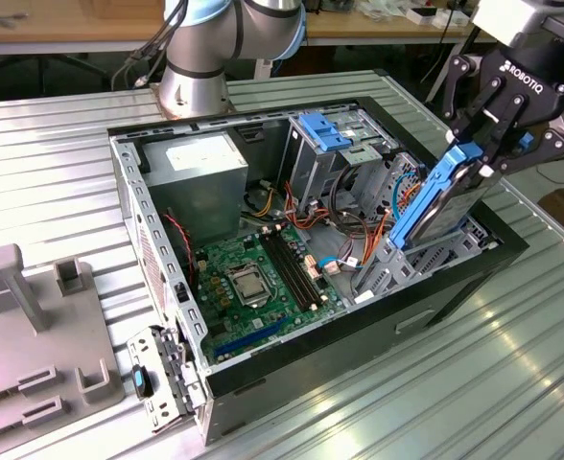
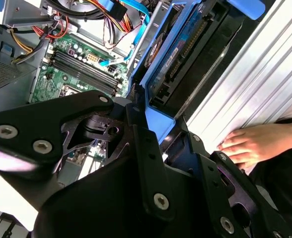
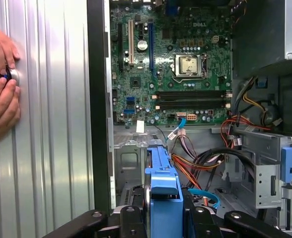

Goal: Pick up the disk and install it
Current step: 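Insert the disk into the insertion slot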

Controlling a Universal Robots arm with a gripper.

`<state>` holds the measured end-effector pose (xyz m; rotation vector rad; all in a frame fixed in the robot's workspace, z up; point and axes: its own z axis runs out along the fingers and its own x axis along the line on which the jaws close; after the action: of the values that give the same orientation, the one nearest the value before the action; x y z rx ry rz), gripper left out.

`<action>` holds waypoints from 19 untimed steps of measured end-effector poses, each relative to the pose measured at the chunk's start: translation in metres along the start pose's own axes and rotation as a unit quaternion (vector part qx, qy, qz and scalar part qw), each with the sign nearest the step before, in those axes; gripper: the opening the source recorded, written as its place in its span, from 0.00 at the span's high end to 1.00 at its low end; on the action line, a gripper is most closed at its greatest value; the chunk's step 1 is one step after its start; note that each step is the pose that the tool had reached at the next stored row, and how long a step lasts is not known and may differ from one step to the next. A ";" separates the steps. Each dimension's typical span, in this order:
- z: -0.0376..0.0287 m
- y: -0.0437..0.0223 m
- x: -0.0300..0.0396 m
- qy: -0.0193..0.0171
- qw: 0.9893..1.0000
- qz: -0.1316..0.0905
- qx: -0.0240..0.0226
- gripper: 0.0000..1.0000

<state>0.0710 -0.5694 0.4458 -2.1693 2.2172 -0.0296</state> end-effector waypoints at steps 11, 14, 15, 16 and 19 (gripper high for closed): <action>0.0095 0.0004 0.0005 0.000 1.000 0.000 0.000 0.63; 0.0120 0.0005 0.0006 0.000 1.000 0.000 0.000 0.63; 0.0131 0.0005 0.0006 0.000 1.000 0.000 -0.001 0.63; 0.0140 0.0006 0.0006 0.000 1.000 0.000 -0.001 0.63; 0.0165 0.0007 0.0007 0.000 1.000 0.000 -0.001 0.63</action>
<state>0.0710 -0.5699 0.4293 -2.1701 2.2180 -0.0282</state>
